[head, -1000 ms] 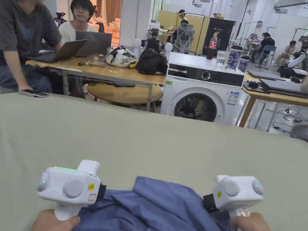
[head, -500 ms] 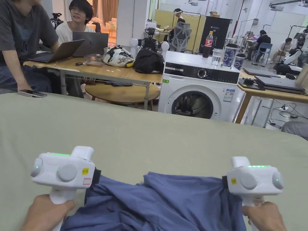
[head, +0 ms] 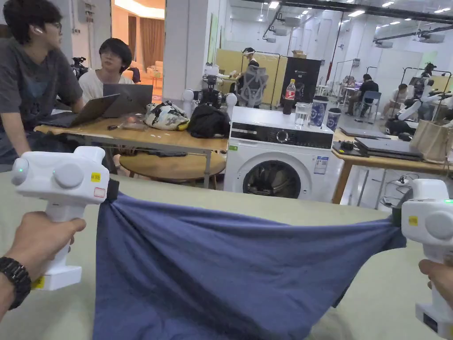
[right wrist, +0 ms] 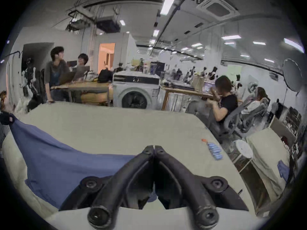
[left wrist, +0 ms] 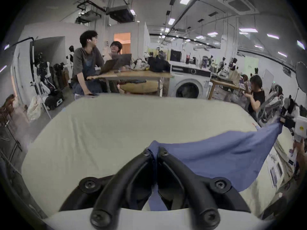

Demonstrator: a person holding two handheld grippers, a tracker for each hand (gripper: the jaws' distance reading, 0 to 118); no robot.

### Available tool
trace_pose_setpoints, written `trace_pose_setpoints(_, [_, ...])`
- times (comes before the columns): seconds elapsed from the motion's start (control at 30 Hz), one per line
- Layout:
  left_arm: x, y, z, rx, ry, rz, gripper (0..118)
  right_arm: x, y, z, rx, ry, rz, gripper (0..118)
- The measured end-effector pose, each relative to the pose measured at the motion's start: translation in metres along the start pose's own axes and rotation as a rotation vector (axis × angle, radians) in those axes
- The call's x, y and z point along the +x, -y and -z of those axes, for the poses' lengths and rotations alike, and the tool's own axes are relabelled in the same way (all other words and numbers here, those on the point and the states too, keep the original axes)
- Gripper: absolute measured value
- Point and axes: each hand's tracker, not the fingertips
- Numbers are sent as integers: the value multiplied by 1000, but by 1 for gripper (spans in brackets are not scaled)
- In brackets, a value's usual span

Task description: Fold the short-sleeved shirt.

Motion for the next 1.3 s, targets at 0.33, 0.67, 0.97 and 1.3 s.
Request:
trace_pose_setpoints(0.33, [14,-87,-23,108,-53,52,0,-5,-68,-33,123,3,51,0])
trace_pose_setpoints(0.67, [15,-161,-8,166,-87,39,0,-8,-149,24,183,32,60,0])
trace_pose_setpoints(0.97, [25,-216,-8,244,-113,45,0,-11,-204,25,281,78,36,0])
trace_pose_setpoints(1.3, [32,-179,-1,230,-111,86,0,-3,-166,26,269,87,9,0])
